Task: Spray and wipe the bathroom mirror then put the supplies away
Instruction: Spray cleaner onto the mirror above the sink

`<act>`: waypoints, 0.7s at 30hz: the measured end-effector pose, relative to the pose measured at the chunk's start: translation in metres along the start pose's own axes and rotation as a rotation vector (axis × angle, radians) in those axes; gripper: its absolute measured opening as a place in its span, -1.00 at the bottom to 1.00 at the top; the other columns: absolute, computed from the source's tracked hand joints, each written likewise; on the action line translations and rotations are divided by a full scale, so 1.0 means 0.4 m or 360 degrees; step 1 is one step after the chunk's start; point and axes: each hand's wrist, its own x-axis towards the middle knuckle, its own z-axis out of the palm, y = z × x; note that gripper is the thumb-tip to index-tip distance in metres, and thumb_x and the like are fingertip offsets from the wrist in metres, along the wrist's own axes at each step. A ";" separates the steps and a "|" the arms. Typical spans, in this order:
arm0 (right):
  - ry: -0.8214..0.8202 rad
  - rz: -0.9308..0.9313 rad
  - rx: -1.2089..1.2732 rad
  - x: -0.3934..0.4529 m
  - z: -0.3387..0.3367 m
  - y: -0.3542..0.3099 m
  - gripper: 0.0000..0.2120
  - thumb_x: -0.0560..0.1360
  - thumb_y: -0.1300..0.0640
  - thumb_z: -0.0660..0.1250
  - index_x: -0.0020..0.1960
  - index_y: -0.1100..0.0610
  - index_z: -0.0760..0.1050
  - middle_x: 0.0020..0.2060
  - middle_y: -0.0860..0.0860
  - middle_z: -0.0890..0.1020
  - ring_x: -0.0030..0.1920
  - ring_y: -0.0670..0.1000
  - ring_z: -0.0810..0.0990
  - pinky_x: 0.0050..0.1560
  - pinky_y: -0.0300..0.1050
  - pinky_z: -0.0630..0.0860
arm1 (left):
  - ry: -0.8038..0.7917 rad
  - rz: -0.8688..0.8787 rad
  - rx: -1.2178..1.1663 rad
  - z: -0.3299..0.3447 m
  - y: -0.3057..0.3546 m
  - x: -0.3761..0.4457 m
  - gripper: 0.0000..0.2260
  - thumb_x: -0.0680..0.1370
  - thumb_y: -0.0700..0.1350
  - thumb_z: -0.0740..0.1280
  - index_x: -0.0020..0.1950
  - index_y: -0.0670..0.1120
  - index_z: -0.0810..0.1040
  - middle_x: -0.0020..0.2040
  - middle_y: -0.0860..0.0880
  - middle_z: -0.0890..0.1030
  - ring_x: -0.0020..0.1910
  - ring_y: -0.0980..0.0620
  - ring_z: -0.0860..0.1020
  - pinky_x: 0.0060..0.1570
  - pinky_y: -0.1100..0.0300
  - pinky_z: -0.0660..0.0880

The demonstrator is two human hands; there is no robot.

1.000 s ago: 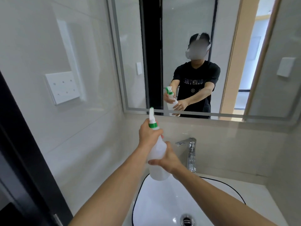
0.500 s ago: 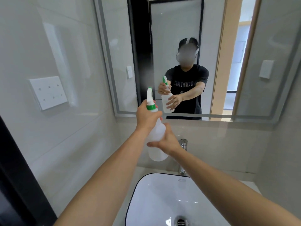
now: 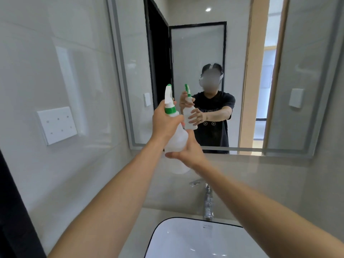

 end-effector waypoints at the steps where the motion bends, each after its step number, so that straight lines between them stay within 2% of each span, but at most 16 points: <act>1: 0.0009 -0.0018 0.0005 0.010 -0.010 -0.020 -0.28 0.31 0.14 0.62 0.26 0.03 0.21 -0.07 -0.17 0.47 -0.05 -0.09 0.51 -0.13 -0.17 0.49 | 0.0009 0.0032 -0.0007 -0.001 0.022 0.014 -0.48 0.21 -0.16 0.44 0.17 0.06 0.53 0.08 0.11 0.61 -0.07 -0.24 0.66 -0.07 -0.20 0.64; 4: 0.0038 -0.0067 0.0011 0.034 -0.030 -0.065 -0.27 0.30 0.12 0.62 0.28 0.04 0.22 -0.02 -0.11 0.50 0.05 0.01 0.54 0.04 0.05 0.57 | 0.0040 0.0115 -0.0039 -0.001 0.075 0.046 -0.53 0.23 -0.20 0.42 0.14 -0.01 0.54 0.04 0.05 0.62 -0.10 -0.27 0.66 -0.13 -0.23 0.64; 6: 0.0055 -0.0081 0.0025 0.041 -0.039 -0.081 -0.26 0.29 0.13 0.62 0.28 0.03 0.22 0.00 -0.10 0.51 0.08 0.03 0.54 0.09 0.09 0.55 | 0.0054 0.0140 -0.0029 0.000 0.098 0.054 -0.57 0.24 -0.21 0.42 0.10 -0.04 0.54 0.00 0.01 0.62 -0.13 -0.27 0.66 -0.16 -0.23 0.64; 9: 0.0085 -0.0088 0.0036 0.039 -0.050 -0.089 -0.27 0.29 0.13 0.62 0.27 0.03 0.23 -0.03 -0.15 0.50 0.06 0.02 0.53 0.08 0.04 0.53 | 0.0063 0.0172 -0.0008 0.006 0.113 0.055 -0.65 0.24 -0.21 0.41 0.01 -0.08 0.53 -0.08 -0.06 0.62 -0.17 -0.29 0.65 -0.19 -0.24 0.62; 11: 0.0097 -0.0089 0.0043 0.034 -0.058 -0.088 -0.29 0.29 0.13 0.62 0.24 0.01 0.23 -0.04 -0.17 0.49 0.04 0.00 0.53 0.00 -0.04 0.50 | 0.0053 0.0192 -0.0003 0.012 0.116 0.053 -0.67 0.23 -0.19 0.41 -0.02 -0.08 0.53 -0.12 -0.10 0.61 -0.18 -0.30 0.64 -0.18 -0.26 0.61; 13: 0.0104 -0.0094 0.0054 0.028 -0.065 -0.085 -0.30 0.30 0.14 0.62 0.22 -0.01 0.21 -0.01 -0.12 0.50 0.04 0.00 0.52 -0.09 -0.12 0.46 | 0.0034 0.0193 -0.0002 0.020 0.116 0.050 -0.67 0.21 -0.15 0.42 -0.04 -0.08 0.53 -0.15 -0.13 0.61 -0.18 -0.32 0.63 -0.16 -0.27 0.61; 15: 0.0134 -0.0093 0.0060 0.024 -0.074 -0.081 -0.28 0.30 0.14 0.62 0.23 -0.02 0.21 0.08 -0.04 0.53 0.08 0.03 0.52 -0.05 -0.09 0.46 | -0.0004 0.0180 -0.0009 0.032 0.119 0.047 -0.67 0.22 -0.15 0.43 -0.03 -0.08 0.54 -0.15 -0.12 0.61 -0.16 -0.30 0.63 -0.13 -0.27 0.62; 18: 0.0206 -0.0089 0.0056 0.019 -0.091 -0.071 -0.24 0.28 0.13 0.63 0.25 -0.03 0.20 0.13 -0.01 0.53 0.11 0.04 0.52 0.02 -0.07 0.46 | -0.0091 0.0174 -0.0057 0.057 0.134 0.039 -0.68 0.29 -0.23 0.47 -0.01 0.01 0.57 -0.14 0.09 0.66 -0.11 -0.10 0.66 -0.02 -0.20 0.63; 21: 0.0264 -0.0075 0.0045 0.016 -0.118 -0.060 -0.23 0.27 0.11 0.64 0.24 -0.07 0.18 0.10 -0.05 0.52 0.10 0.02 0.52 0.03 -0.06 0.48 | -0.0160 0.0189 -0.0109 0.091 0.149 0.036 -0.65 0.35 -0.34 0.47 -0.05 0.08 0.56 -0.22 0.19 0.64 -0.22 0.23 0.62 -0.01 0.00 0.63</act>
